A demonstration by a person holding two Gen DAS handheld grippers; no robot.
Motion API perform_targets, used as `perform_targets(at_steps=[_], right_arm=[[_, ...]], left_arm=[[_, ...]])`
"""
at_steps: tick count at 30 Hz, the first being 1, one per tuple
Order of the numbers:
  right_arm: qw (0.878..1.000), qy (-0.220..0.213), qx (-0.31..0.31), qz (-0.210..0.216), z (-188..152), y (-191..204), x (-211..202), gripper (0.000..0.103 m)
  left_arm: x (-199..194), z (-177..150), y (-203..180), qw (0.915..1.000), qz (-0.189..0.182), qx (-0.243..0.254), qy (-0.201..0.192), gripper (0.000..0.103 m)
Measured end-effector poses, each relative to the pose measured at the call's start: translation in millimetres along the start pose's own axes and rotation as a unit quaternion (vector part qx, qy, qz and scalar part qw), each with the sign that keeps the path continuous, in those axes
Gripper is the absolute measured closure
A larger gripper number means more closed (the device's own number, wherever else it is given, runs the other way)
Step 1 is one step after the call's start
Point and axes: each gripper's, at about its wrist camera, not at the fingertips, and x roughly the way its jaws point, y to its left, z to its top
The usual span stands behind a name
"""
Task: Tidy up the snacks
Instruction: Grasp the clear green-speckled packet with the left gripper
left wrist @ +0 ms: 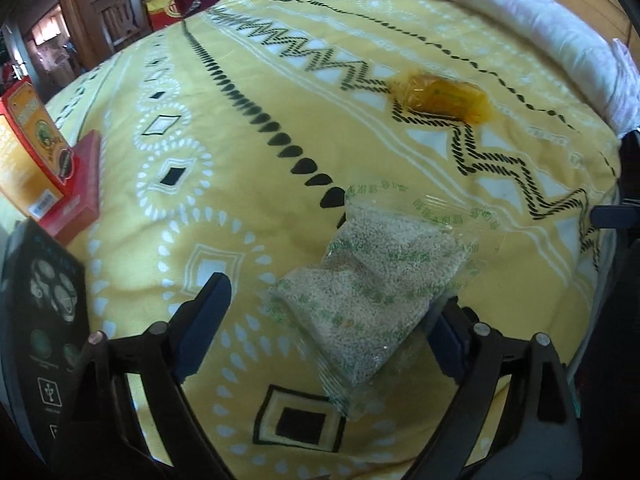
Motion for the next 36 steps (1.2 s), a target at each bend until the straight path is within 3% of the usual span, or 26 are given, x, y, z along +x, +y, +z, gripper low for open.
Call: perform_targets(at_steps=[7, 13, 21, 25, 27, 30, 36], right_arm=[[1.000, 0.009, 0.003, 0.001, -4, -1, 5, 0.012], [1.000, 0.015, 0.000, 0.003, -6, 1, 10, 0.012], [1.000, 0.016, 0.006, 0.002, -7, -1, 10, 0.012], [1.000, 0.016, 0.005, 0.001, -6, 0, 10, 0.012], [1.000, 0.016, 0.003, 0.001, -5, 0, 9, 0.012], [1.000, 0.013, 0.001, -0.003, -3, -1, 8, 0.012], [1.000, 0.012, -0.003, -0.007, 1, -1, 7, 0.012]], left_arm=[[-17, 1, -6, 0.9976, -0.067, -0.008, -0.014, 0.011], [-11, 12, -3, 0.9983, -0.053, -0.010, -0.025, 0.007], [11, 11, -8, 0.9965, -0.083, -0.004, 0.005, 0.008], [8, 2, -7, 0.9940, -0.107, -0.024, 0.001, 0.017], [4, -2, -4, 0.9929, -0.115, -0.032, 0.000, 0.031], [-1, -3, -5, 0.9931, -0.111, -0.039, -0.002, 0.039], [-13, -8, -8, 0.9944, -0.091, -0.051, -0.019, 0.045]])
